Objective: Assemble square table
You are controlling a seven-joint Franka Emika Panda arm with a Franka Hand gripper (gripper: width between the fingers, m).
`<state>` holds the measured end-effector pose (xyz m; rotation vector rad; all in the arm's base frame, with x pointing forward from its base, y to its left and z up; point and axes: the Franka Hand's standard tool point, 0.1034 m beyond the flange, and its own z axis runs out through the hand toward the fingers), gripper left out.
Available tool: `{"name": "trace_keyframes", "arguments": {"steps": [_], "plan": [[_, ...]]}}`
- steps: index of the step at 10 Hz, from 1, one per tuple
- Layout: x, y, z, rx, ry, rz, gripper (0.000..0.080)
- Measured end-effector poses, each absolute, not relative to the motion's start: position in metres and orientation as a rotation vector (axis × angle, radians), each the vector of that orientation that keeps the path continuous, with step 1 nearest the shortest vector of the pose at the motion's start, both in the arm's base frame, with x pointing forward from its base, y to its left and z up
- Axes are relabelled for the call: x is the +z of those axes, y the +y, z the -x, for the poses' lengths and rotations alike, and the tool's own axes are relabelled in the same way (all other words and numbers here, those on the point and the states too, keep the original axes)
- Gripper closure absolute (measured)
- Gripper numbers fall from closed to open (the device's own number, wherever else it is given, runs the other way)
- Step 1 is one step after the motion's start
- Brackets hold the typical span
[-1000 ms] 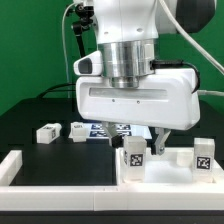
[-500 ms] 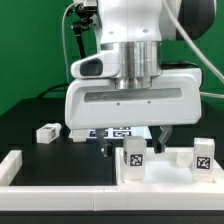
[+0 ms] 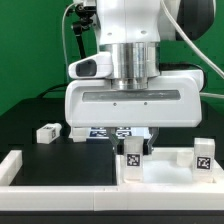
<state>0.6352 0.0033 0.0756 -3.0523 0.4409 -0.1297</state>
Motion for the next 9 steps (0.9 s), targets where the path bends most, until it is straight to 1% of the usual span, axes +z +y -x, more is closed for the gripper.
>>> {"name": "trace_keyframes", "arguments": {"steps": [2,5,6,8,9], "plan": [[0.075,0.001,-0.634,-0.114,0.826,2.969,0.0509],[0.074,-0.002,-0.629,-0.007,1.691,2.543,0.0509],[0.073,-0.004,-0.628,0.026,1.868,2.386,0.0509],[0.072,-0.008,-0.626,0.059,2.052,2.203,0.0509],[0.072,-0.01,-0.626,0.056,2.064,2.192,0.0509]]}}
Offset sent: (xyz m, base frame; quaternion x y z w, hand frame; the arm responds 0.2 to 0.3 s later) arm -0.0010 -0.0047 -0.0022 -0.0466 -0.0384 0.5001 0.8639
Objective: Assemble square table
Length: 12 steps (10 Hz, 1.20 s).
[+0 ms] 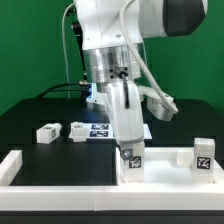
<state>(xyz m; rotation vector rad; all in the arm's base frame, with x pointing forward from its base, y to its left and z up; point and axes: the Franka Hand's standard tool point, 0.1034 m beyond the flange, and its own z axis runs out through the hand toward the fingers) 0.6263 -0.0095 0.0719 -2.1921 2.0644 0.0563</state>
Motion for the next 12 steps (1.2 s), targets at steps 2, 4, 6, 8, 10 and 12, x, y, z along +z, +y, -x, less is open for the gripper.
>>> {"name": "trace_keyframes", "arguments": {"steps": [2,4,6,8,10,12], "plan": [[0.071,-0.009,-0.626,0.046,2.008,2.245,0.0509],[0.072,0.001,-0.627,-0.01,1.722,2.49,0.0282],[0.072,0.003,-0.627,-0.02,1.466,2.646,0.0156],[0.071,0.003,-0.627,-0.038,1.231,2.774,0.0151],[0.071,0.01,-0.629,-0.09,0.498,3.039,0.015],[0.072,0.004,-0.629,-0.131,0.275,3.074,0.015]]}}
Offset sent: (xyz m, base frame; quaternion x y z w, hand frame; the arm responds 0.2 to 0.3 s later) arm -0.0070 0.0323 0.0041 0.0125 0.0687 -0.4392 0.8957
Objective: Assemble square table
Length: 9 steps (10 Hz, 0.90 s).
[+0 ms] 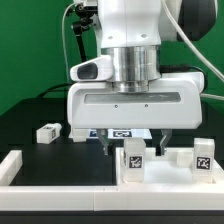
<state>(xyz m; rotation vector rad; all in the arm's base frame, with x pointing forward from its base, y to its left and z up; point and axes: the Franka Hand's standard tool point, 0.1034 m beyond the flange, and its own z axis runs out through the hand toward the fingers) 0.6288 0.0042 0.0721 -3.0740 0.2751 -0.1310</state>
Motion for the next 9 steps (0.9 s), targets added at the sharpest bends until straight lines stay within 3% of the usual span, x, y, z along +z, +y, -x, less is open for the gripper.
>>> {"name": "trace_keyframes", "arguments": {"steps": [2,4,7,9], "plan": [[0.0712,0.0041,-0.6287,-0.129,0.279,3.074,0.0178],[0.0707,0.0048,-0.6284,-0.123,0.439,3.048,0.0514],[0.0697,0.003,-0.6287,-0.106,0.847,2.95,0.0511],[0.069,0.0,-0.6298,-0.036,1.387,2.73,0.0511]]}}
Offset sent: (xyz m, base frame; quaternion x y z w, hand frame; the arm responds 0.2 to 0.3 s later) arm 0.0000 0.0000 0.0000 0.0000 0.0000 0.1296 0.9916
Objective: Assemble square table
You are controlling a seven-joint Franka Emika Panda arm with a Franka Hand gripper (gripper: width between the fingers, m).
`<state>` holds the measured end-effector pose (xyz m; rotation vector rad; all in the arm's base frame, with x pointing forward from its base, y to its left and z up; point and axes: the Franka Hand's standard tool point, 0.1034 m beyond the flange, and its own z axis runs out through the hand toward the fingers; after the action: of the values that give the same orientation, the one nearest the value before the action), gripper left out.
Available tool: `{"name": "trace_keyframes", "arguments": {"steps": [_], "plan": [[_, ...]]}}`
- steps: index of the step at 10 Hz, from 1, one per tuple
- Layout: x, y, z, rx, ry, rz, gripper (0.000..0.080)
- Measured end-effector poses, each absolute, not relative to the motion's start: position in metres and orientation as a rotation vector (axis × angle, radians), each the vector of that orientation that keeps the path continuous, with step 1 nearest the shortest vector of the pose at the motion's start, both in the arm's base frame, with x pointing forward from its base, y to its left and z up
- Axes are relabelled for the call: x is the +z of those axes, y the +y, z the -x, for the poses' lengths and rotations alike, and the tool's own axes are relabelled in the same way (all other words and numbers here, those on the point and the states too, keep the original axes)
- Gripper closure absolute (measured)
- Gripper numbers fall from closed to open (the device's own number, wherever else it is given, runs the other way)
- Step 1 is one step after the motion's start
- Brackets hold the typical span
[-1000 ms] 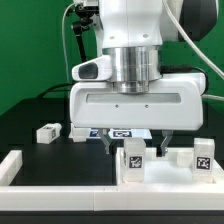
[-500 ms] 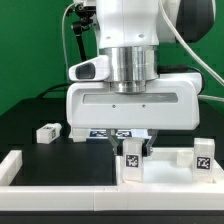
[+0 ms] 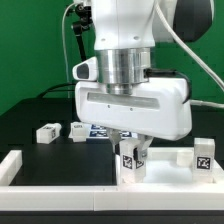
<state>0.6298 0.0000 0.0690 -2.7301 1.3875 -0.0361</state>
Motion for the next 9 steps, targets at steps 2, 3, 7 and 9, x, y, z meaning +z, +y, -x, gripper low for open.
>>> {"name": "trace_keyframes", "arguments": {"steps": [2,3,7,9], "plan": [[0.0684,0.0013,-0.628,0.008,1.873,2.412,0.0511],[0.0686,0.0013,-0.6279,0.034,2.032,2.269,0.0509],[0.0682,-0.0013,-0.6266,0.083,2.338,1.914,0.0508],[0.0687,0.0015,-0.6266,0.089,2.451,1.777,0.0508]]}}
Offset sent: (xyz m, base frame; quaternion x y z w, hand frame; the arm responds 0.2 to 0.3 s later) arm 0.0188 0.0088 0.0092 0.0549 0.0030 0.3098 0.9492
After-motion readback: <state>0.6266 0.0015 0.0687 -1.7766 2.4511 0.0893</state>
